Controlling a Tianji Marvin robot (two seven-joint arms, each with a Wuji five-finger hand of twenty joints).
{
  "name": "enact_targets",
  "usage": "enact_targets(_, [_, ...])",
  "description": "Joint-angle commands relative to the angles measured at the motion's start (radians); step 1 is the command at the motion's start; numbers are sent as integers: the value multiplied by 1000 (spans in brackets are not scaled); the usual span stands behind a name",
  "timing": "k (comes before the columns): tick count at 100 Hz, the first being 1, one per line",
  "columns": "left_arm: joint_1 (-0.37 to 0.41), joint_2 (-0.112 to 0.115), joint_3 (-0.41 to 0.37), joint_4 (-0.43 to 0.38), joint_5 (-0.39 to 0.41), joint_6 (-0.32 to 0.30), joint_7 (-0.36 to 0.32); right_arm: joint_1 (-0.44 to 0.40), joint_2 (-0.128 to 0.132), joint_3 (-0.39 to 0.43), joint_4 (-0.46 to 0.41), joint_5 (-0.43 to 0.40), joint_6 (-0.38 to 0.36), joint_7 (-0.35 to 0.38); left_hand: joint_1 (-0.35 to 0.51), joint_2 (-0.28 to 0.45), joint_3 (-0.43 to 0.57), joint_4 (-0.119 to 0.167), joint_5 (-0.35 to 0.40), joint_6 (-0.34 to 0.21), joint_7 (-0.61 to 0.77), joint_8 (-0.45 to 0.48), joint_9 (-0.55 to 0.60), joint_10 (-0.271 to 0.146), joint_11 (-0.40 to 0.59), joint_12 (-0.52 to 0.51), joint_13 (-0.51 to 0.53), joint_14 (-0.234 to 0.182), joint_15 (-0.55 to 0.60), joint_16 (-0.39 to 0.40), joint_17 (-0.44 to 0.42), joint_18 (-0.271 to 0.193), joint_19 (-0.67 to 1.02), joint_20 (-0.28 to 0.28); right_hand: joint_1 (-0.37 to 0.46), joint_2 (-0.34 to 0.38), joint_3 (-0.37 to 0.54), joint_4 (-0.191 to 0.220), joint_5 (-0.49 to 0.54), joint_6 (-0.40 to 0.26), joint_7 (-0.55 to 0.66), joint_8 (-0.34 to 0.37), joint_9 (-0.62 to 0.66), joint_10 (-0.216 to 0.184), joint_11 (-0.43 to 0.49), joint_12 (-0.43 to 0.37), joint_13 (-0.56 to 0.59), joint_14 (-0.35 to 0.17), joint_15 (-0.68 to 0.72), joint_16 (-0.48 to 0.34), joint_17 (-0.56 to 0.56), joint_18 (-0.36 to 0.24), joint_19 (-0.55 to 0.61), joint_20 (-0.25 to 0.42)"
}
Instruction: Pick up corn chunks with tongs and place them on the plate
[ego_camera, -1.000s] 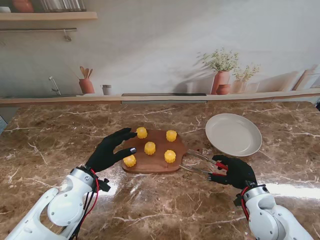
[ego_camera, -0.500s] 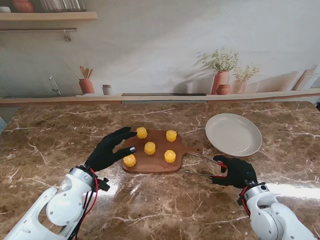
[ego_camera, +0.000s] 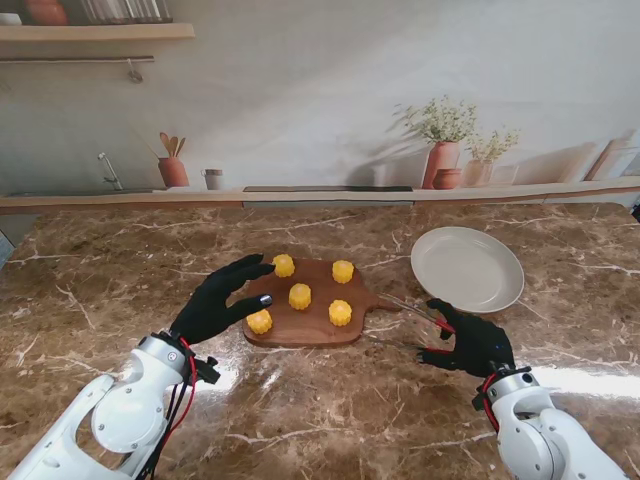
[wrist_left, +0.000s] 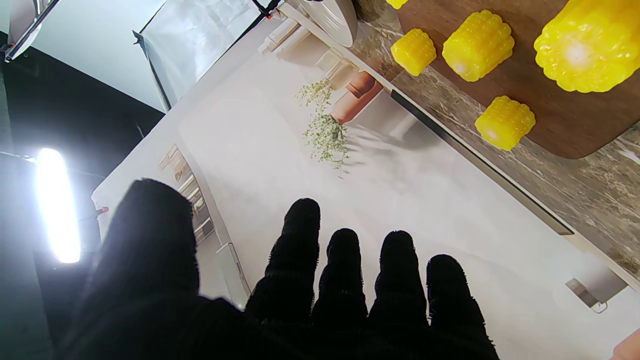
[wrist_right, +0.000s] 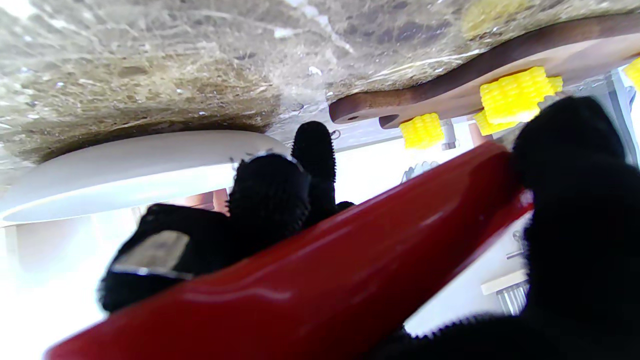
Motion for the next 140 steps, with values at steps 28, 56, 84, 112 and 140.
enact_targets(28, [12, 1, -1, -8, -8, -2, -6, 16, -8, -16, 30, 11, -18, -37, 13, 48, -35, 26, 11, -42, -2, 18, -3, -6, -28, -14, -59, -13, -37, -13, -10, 1, -48, 8, -21, 122, 212, -3, 202, -268, 85, 41, 82, 26, -36, -67, 92, 28, 2, 4, 68, -60, 192, 10])
enact_targets(56, [10, 3, -3, -11, -18, 2, -19, 34, 1, -17, 1, 18, -9, 58, 17, 50, -36, 26, 11, -41, -3, 19, -1, -4, -30, -13, -60, -10, -36, -13, -9, 2, -51, 12, -70, 154, 194, 5, 189, -225, 31, -15, 128, 41, -31, -46, 95, -38, 163, 58, 84, -131, 261, 32])
enact_targets(84, [5, 4, -6, -14, -27, 4, -31, 82, 21, -47, -66, 42, 65, 270, 20, 53, -37, 24, 12, -42, -4, 20, -2, -5, -32, -12, -62, -14, -37, -14, -10, 1, -56, 15, -107, 186, 188, 19, 139, -110, 18, -63, 135, 48, -7, -9, 96, -113, 261, 94, 96, -196, 308, 63])
enact_targets(112, [11, 7, -20, -24, -27, 6, -44, 154, 43, -125, -93, 13, 163, 446, 22, 53, -38, 24, 11, -43, -4, 21, 0, -5, -33, -12, -61, -14, -38, -14, -9, 1, -61, 18, -146, 216, 187, 25, 111, -55, 17, -83, 127, 42, 17, 26, 98, -164, 292, 114, 102, -239, 319, 81])
enact_targets(140, [20, 8, -26, -27, -32, 8, -48, 217, 51, -200, -79, 8, 216, 508, 26, 54, -38, 23, 23, -46, 3, 26, 1, -4, -35, -11, -62, -13, -38, -14, -10, 2, -65, 21, -135, 207, 204, 23, 138, -40, 47, -68, 150, 30, 62, 66, 98, -206, 324, 142, 106, -262, 334, 102])
